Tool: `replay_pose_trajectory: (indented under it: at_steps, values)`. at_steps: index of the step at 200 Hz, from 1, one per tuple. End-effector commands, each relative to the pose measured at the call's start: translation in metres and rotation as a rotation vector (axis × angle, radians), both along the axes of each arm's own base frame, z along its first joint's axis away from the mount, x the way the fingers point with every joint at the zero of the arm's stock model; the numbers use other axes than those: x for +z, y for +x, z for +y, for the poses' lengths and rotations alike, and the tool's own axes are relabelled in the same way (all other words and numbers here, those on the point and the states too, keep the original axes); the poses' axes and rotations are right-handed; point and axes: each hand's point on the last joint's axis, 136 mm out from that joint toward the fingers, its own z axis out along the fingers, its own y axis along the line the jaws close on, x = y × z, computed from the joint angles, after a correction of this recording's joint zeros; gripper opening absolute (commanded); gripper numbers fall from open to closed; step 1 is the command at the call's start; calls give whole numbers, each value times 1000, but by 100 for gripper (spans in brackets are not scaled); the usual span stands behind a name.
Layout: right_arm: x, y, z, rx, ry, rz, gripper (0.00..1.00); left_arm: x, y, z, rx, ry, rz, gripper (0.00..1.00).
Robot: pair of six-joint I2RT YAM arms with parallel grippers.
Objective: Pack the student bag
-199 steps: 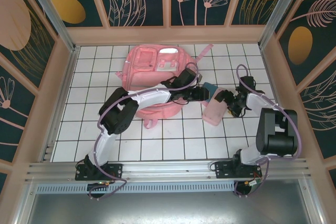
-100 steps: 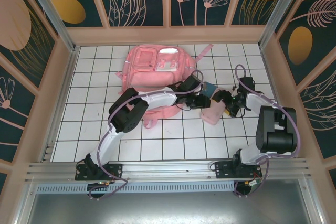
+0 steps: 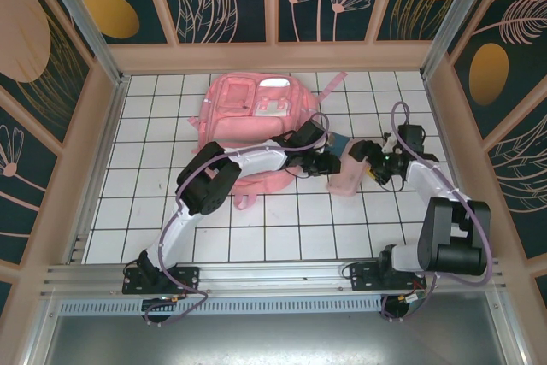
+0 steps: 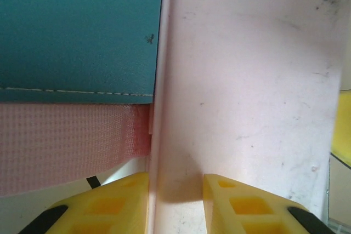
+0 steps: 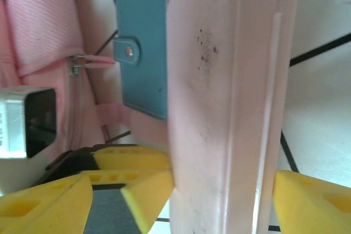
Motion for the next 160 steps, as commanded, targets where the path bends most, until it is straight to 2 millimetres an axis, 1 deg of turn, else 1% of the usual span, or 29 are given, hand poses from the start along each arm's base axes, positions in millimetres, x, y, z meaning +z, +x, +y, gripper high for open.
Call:
replay_pose_trajectory:
  at_steps: [1, 17, 37, 49, 60, 75, 92, 107, 130, 149, 160]
  values:
    - [9, -8, 25, 82, 118, -1, 82, -9, -9, -3, -9, 27, 0, 33]
    - [-3, -13, 26, 83, 125, 48, 76, -9, -9, -3, -10, 28, -2, 33]
    - [-10, -15, 28, 86, 146, 77, 68, -10, -10, -3, -11, 27, 0, 33]
    - [-6, -14, 31, 95, 169, 62, 66, -11, -10, -3, -13, 28, 2, 32]
    - [1, -13, 36, 108, 201, 34, 66, -11, -10, -3, -12, 28, 4, 32]
    - [6, -12, 37, 105, 215, 25, 65, -10, -9, -2, -10, 28, -1, 30]
    - [-1, -14, 30, 81, 160, 54, 58, -8, -8, -2, -7, 30, -7, 30]
    - [-13, -16, 16, 40, 67, 100, 53, -5, -7, -2, -7, 27, -15, 30]
    - [-26, -20, -1, -5, -50, 155, 50, 1, -5, -3, -9, 23, -32, 31]
    - [-27, -21, -2, -5, -78, 162, 49, 8, -2, -4, -13, 18, -49, 32]
    - [-26, -21, -1, 0, -88, 161, 48, 11, -3, -5, -17, 16, -55, 32]
